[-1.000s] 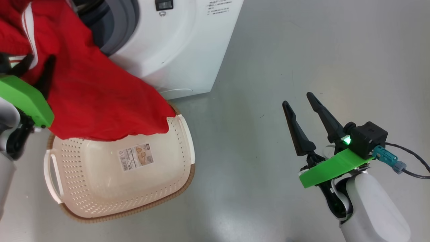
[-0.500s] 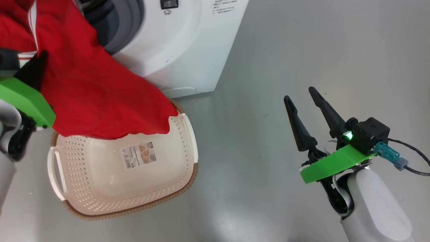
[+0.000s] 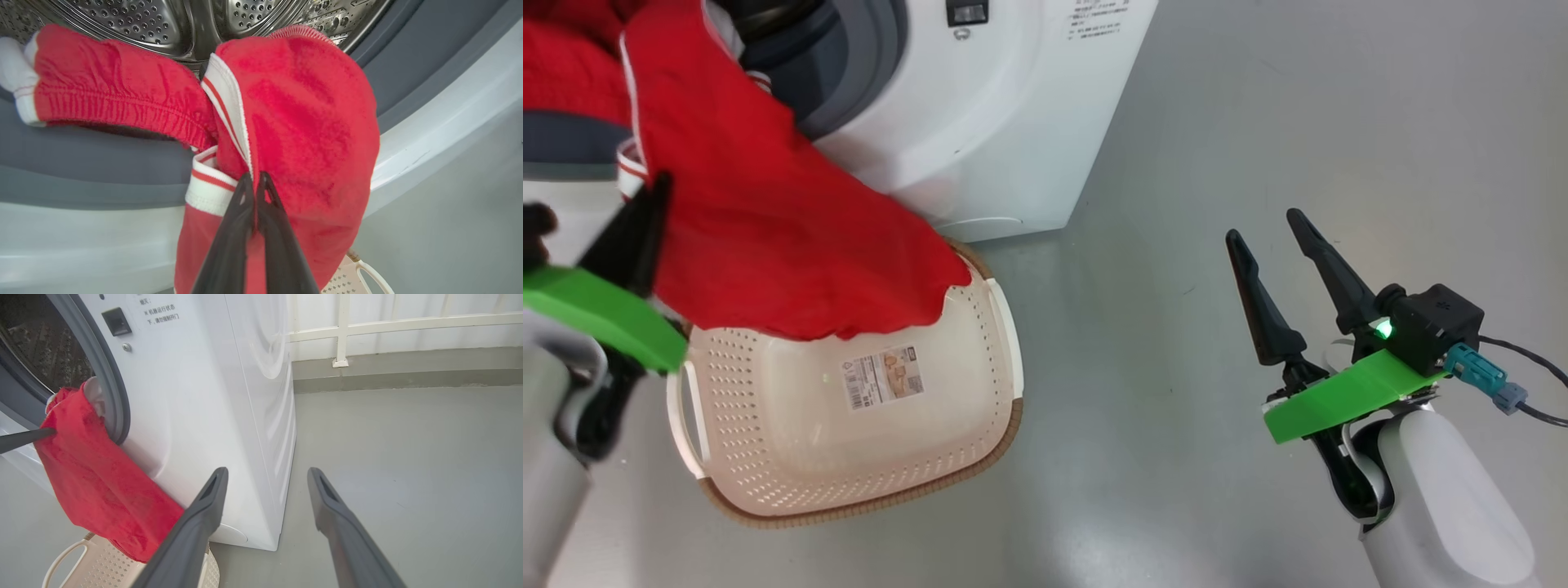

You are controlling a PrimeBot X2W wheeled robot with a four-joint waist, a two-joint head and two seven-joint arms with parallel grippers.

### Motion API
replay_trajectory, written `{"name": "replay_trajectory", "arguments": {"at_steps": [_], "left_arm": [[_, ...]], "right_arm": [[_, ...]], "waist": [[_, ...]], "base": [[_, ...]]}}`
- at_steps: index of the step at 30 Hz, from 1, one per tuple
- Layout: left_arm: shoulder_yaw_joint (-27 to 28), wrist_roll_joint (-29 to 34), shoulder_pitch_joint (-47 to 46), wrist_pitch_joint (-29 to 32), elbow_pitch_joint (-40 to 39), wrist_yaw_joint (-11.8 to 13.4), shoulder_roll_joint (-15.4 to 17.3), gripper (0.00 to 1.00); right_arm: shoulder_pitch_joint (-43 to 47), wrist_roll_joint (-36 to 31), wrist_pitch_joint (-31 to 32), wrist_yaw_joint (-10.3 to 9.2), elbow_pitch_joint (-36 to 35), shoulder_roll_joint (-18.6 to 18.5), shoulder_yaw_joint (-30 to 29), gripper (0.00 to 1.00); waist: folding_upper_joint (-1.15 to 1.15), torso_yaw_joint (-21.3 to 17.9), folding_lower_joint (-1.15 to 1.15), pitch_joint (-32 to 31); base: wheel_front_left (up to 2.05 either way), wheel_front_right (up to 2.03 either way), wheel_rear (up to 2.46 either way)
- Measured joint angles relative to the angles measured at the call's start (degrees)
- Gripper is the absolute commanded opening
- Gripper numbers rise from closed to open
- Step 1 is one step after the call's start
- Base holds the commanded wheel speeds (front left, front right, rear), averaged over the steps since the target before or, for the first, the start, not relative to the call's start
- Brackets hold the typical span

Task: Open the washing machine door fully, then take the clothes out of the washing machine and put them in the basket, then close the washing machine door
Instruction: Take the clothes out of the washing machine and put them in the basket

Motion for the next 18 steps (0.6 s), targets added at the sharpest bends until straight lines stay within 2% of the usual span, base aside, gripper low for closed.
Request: {"name": "replay_trajectory", "arguments": {"at_steps": [3,9,13,18], "left_arm": [[1.9,0.2,4.0,0.0,-4.3,0.3,0.0,0.0],[5.6,2.2,13.4,0.0,-14.6,3.4,0.1,0.0],[5.6,3.4,19.2,0.0,-19.2,5.1,0.1,0.0],[4.0,2.8,23.6,0.1,-20.3,5.5,-0.9,0.0]], "right_arm": [[0.2,0.0,0.0,0.0,0.0,-0.3,0.0,1.0],[0.3,0.0,0.0,0.0,0.0,-0.6,0.1,1.0],[0.4,0.0,0.0,0.0,0.0,-0.6,0.3,1.0],[0.4,0.0,0.0,0.0,0.1,-0.6,0.5,1.0]], "waist": [[0.0,0.3,0.0,-0.5],[0.0,0.7,0.0,-1.2],[0.0,0.7,0.0,-1.4],[0.0,0.7,0.0,-1.4]], "base": [[0.0,0.0,0.0],[0.0,0.0,0.0],[0.0,0.0,0.0],[0.0,0.0,0.0]]}}
